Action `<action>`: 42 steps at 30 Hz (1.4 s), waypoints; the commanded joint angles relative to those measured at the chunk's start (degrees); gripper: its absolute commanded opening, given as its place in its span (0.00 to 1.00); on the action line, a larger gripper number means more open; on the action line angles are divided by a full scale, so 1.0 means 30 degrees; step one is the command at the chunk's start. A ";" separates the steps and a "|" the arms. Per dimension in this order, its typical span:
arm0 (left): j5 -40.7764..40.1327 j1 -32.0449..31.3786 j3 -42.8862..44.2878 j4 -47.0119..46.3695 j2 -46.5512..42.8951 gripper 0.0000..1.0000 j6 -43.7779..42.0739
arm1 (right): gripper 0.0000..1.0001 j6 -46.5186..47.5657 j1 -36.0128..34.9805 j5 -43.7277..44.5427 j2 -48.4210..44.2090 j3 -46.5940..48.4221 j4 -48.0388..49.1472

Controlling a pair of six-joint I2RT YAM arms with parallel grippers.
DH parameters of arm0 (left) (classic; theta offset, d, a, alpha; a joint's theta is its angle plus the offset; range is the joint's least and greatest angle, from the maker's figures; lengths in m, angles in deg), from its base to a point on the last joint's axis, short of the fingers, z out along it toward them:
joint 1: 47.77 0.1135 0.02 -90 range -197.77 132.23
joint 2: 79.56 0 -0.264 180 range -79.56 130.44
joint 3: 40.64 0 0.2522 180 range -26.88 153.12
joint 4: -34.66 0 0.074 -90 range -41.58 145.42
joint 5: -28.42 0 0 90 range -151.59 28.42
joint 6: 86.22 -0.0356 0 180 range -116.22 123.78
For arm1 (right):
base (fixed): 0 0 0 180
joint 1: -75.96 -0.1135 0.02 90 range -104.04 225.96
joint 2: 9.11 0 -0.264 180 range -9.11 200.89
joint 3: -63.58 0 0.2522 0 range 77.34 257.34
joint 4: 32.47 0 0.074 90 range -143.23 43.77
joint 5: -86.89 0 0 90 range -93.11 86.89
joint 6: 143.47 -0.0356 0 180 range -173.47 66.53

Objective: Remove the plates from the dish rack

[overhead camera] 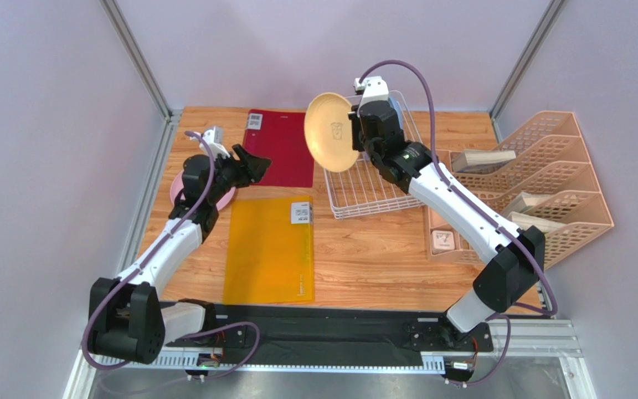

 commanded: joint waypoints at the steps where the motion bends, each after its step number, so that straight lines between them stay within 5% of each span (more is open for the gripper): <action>1: 0.1482 -0.0145 0.0713 -0.2623 0.0859 0.66 0.0528 | 0.00 -0.3387 0.0597 -0.7061 -0.1007 -0.0994 0.0395; 20: 0.1249 -0.0731 -0.0254 -0.5847 0.3147 0.60 0.1525 | 0.00 -0.6552 0.1124 -1.2980 -0.1594 -0.4246 0.4088; 23: 0.1219 -0.0760 -0.0283 -0.5847 0.3323 0.32 0.1408 | 0.00 -0.6729 0.1359 -1.3336 -0.1507 -0.4394 0.4323; 24: 0.1219 -0.0760 -0.0283 -0.5847 0.3410 0.08 0.1407 | 0.00 -0.6788 0.1476 -1.3336 -0.1448 -0.4481 0.4323; 25: 0.1190 -0.0760 -0.0283 -0.5731 0.3382 0.00 0.1407 | 0.00 -0.6788 0.1477 -1.3394 -0.1448 -0.4511 0.4352; 27: 0.1161 -0.0760 -0.0283 -0.5643 0.3441 0.00 0.1349 | 0.02 -0.6788 0.1564 -1.3512 -0.1360 -0.4511 0.4382; 30: 0.0637 -0.0760 -0.0254 -0.5059 0.3208 0.00 0.0853 | 0.26 -0.6467 0.1623 -1.3425 -0.1214 -0.4482 0.4382; 32: 0.0080 -0.0760 -0.0370 -0.4502 0.2886 0.00 0.0414 | 0.66 -0.6291 0.1682 -1.3250 -0.1184 -0.4424 0.4295; 34: -0.1324 -0.0760 -0.0401 -0.3221 0.2125 0.00 0.0062 | 0.87 -0.5969 0.1857 -1.2724 -0.1184 -0.4191 0.3770; 42: -0.5431 0.0467 0.0419 0.2086 -0.0952 0.00 -0.2225 | 0.93 -0.5206 0.3350 -1.0993 -0.1623 -0.4306 0.2771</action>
